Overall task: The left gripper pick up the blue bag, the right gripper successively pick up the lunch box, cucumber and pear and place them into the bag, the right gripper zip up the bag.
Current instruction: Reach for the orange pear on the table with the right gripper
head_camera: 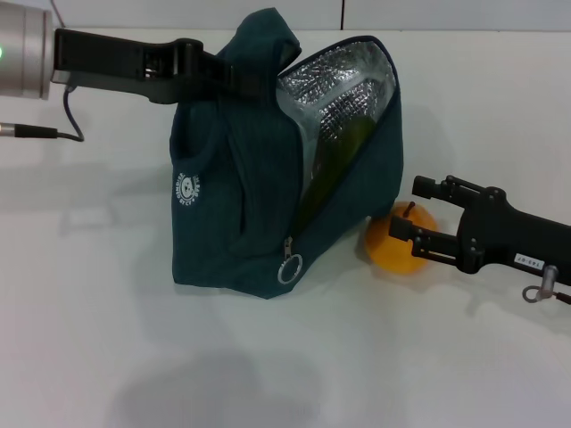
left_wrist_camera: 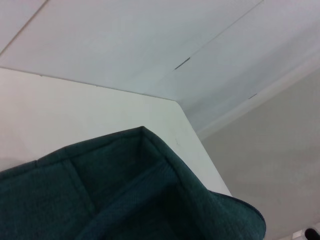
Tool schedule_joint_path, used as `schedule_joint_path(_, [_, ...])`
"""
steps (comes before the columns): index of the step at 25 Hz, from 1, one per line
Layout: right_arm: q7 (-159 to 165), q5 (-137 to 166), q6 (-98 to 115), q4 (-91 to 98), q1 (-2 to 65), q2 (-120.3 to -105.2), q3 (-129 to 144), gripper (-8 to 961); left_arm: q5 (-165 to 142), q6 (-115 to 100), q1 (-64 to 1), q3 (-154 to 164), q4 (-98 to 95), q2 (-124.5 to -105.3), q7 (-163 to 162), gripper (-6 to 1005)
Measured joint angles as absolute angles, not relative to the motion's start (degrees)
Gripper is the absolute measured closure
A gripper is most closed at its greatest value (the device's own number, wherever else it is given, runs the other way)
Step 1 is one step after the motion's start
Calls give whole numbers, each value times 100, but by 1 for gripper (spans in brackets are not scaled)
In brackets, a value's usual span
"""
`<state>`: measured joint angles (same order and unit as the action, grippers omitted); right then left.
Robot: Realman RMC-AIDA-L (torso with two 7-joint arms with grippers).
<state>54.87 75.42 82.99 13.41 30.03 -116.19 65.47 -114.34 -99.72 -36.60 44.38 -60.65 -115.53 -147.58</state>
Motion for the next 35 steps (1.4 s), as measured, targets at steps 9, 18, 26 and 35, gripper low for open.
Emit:
schedule_joint_path(9, [5173, 7556, 8250, 1345, 2997, -11619, 6691, 198, -11434, -9975, -3624, 4436, -6065, -11560, -14757, 956])
schedule_joint_path(18, [5141, 7543, 8129, 1397, 3043, -11619, 6768, 246, -11434, -9976, -3629, 4439, -6064, -11566, -14757, 956])
schedule_joint_path(26, [5141, 7523, 8032, 1403, 3112, -11619, 6767, 527, -11434, -9983, -3625, 4438, -6064, -11566, -14757, 956])
schedule_joint_path(35, [5073, 7482, 7982, 1406, 3094, -11619, 6758, 804, -11434, -9985, -3627, 4438, -6064, -11566, -14757, 956])
